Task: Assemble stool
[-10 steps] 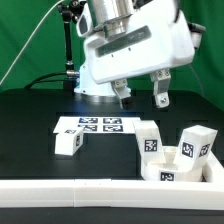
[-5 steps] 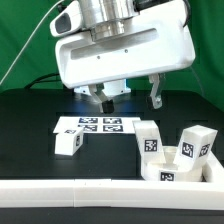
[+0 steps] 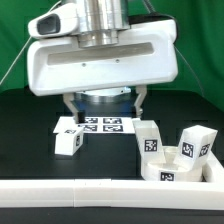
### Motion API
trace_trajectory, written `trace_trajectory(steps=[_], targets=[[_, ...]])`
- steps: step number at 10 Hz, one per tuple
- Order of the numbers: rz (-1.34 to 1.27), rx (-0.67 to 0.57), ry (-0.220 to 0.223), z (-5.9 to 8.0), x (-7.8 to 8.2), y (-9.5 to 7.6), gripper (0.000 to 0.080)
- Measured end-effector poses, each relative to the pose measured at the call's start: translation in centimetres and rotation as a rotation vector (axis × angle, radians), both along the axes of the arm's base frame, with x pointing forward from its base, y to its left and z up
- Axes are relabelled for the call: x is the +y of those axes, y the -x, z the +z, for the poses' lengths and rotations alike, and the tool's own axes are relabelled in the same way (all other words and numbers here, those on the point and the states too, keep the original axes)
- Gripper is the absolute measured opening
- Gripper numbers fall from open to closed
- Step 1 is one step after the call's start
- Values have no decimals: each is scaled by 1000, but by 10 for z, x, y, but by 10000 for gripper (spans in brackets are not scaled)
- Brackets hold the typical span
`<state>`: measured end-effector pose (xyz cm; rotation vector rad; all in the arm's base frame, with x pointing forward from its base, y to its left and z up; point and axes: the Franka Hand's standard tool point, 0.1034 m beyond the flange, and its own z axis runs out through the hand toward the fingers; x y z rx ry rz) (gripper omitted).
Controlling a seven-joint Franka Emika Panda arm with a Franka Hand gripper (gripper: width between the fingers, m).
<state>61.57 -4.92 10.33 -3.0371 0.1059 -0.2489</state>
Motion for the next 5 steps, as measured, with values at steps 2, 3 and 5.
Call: trace_trajectory(steps=[2, 3, 5], targets=[[-33, -3, -4, -2, -15, 3, 648], [-29, -3, -5, -3, -13, 3, 648], [-36, -1, -4, -3, -18, 5, 648]])
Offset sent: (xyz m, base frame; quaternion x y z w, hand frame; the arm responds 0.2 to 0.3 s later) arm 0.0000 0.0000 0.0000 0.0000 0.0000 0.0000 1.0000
